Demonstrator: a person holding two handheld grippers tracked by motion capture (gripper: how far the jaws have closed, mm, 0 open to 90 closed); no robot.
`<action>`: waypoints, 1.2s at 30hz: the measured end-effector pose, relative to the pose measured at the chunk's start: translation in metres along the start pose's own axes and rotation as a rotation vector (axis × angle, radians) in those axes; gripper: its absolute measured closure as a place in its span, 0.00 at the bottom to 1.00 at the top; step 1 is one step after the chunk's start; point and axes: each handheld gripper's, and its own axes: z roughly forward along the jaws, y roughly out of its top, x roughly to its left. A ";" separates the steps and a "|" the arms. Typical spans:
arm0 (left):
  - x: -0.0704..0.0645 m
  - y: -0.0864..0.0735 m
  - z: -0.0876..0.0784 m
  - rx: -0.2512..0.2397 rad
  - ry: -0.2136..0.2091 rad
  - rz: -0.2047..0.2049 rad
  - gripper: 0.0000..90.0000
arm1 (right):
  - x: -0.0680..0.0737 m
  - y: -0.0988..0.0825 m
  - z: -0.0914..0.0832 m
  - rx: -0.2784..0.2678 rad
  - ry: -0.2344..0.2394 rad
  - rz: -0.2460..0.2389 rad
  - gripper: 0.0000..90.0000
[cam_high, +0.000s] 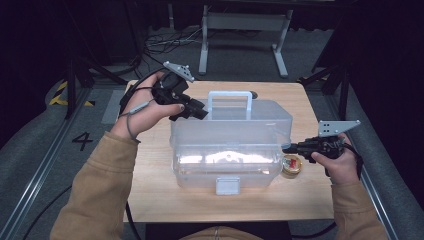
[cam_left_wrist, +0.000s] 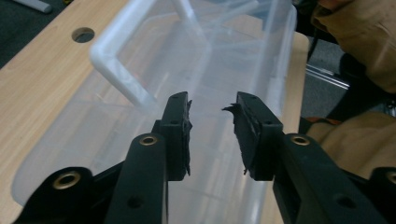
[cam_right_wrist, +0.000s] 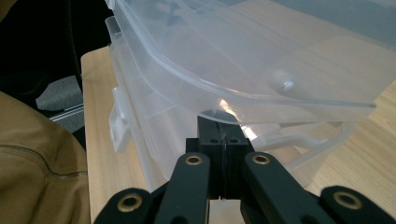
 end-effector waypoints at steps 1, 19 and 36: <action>-0.003 -0.002 -0.002 0.004 -0.003 0.004 0.75 | 0.000 0.001 0.000 -0.004 -0.002 0.003 1.00; -0.034 -0.034 -0.023 0.059 -0.010 0.009 0.96 | -0.003 0.012 0.002 -0.017 -0.054 0.021 1.00; -0.022 -0.074 -0.001 0.087 0.006 -0.062 0.97 | 0.000 0.015 0.001 -0.041 -0.107 0.042 1.00</action>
